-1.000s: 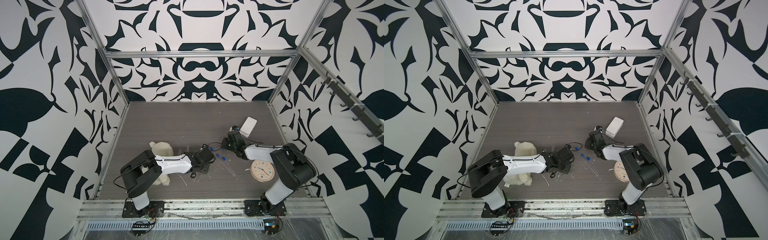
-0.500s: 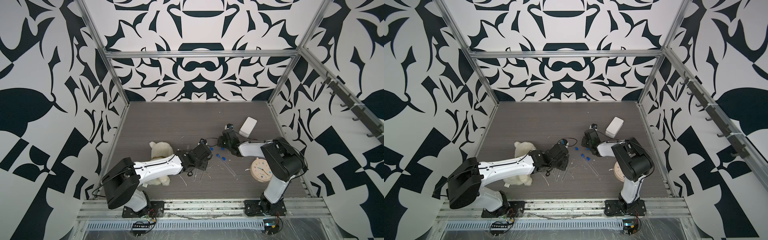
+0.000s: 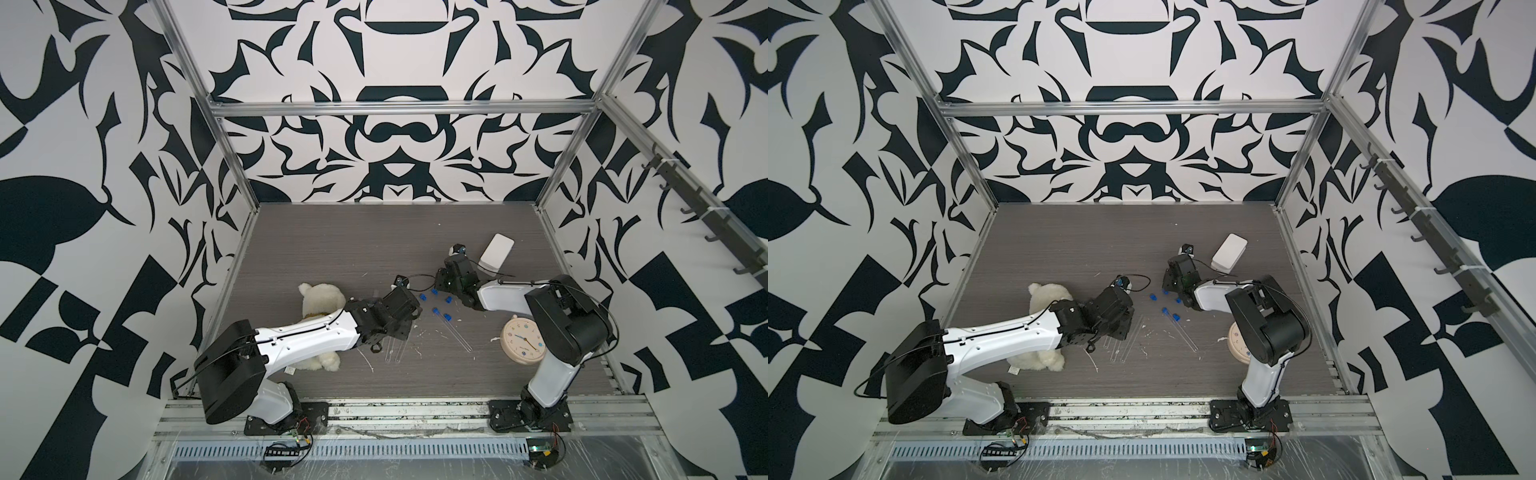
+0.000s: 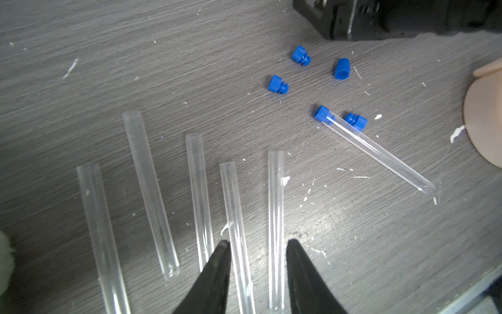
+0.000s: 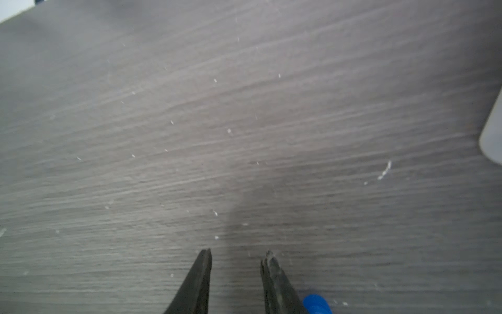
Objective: Remove stoppers from test tubes
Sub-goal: Place the test tube at the center of the board, then pick up the test tube at the center of the board.
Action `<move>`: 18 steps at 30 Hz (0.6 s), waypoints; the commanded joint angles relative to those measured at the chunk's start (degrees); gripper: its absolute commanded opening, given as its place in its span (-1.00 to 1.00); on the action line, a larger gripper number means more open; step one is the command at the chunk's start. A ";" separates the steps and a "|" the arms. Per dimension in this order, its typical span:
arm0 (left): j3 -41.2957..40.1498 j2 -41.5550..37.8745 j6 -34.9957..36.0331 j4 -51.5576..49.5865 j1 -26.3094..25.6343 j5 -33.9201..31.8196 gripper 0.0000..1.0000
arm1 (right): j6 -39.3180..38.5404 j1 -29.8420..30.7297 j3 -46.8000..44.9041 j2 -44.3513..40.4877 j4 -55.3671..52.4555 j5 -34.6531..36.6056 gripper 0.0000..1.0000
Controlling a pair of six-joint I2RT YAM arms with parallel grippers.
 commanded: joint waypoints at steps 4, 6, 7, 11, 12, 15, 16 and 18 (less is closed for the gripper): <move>5.49 0.19 -3.76 -6.85 -1.74 -6.38 -0.22 | -1.83 0.37 2.63 -7.65 -2.90 3.65 -0.32; 7.35 1.05 -5.75 -9.00 -2.61 -8.37 -0.22 | -1.99 0.42 2.88 -11.01 -5.57 4.44 -0.32; 8.36 1.53 -7.32 -10.07 -2.96 -9.41 -0.22 | -2.16 0.34 3.01 -13.18 -7.50 5.18 -0.32; 13.28 4.49 -15.42 -14.08 -4.50 -11.48 -0.21 | -2.71 0.32 4.00 -22.77 -17.55 9.30 -0.32; 14.71 5.65 -17.52 -15.15 -5.14 -11.92 -0.21 | -2.78 0.29 4.07 -24.98 -19.99 10.34 -0.32; 21.02 11.33 -24.46 -19.45 -7.40 -13.16 -0.18 | -2.79 0.19 3.84 -33.33 -27.87 14.19 -0.32; 23.66 13.80 -26.43 -20.55 -8.35 -13.89 -0.15 | -2.77 0.16 3.50 -36.42 -30.60 15.87 -0.32; 28.70 18.78 -28.87 -21.65 -9.99 -14.46 -0.09 | -2.42 0.00 2.39 -42.08 -34.81 18.58 -0.31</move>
